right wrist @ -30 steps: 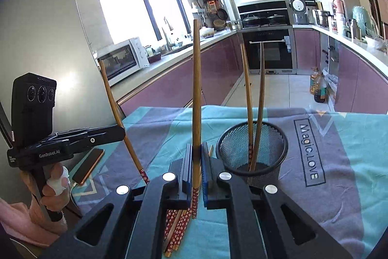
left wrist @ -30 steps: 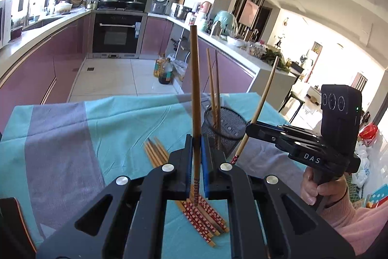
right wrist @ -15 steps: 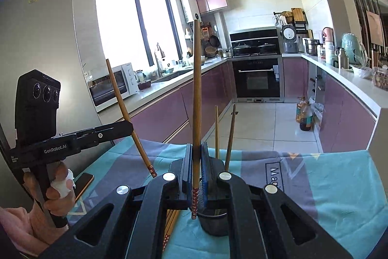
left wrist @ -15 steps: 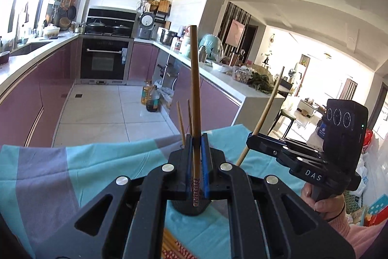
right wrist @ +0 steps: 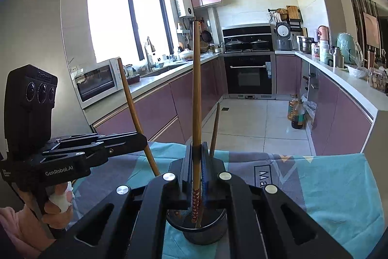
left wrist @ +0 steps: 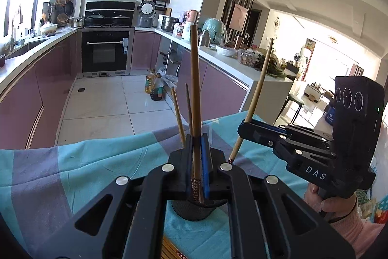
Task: Organize utensils
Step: 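Lower the left tool's chopstick into the mesh cup while the right tool inserts its own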
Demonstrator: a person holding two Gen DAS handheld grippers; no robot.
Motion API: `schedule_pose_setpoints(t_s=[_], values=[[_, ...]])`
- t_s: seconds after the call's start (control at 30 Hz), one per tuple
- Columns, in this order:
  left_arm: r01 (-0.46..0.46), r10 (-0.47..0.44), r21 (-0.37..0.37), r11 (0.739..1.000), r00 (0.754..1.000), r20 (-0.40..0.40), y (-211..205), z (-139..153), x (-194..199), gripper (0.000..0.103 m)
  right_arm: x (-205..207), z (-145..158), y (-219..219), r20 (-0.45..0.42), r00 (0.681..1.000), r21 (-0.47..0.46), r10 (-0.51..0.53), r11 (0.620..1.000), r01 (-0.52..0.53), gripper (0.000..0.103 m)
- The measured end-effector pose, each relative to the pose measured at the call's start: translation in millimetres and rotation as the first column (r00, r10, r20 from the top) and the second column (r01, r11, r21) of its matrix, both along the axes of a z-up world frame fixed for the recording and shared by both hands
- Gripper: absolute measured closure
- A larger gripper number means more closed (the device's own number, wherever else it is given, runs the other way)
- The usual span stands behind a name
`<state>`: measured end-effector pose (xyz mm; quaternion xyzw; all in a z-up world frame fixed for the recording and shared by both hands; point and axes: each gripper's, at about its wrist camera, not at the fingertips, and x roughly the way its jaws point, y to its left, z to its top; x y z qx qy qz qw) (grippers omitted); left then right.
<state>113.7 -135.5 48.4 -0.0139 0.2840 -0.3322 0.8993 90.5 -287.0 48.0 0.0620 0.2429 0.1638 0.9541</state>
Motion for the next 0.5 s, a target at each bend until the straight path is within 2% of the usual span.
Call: schedule_pose_setpoints(t_s=[0.3,0.5], values=[[0.032,-0.026,0.07,0.997,0.996,-0.09,-9,-39,13,0.096,15,-28,4,-0.138,0.99,-0.039,0.013,0.999,-0.018,0.097],[0.036,-0.026,0.08,0.996,0.993,-0.119,-12,-49,24,0.095,26,-43,7,-0.211,0.977,-0.035,0.02,0.999,-0.028,0.097]])
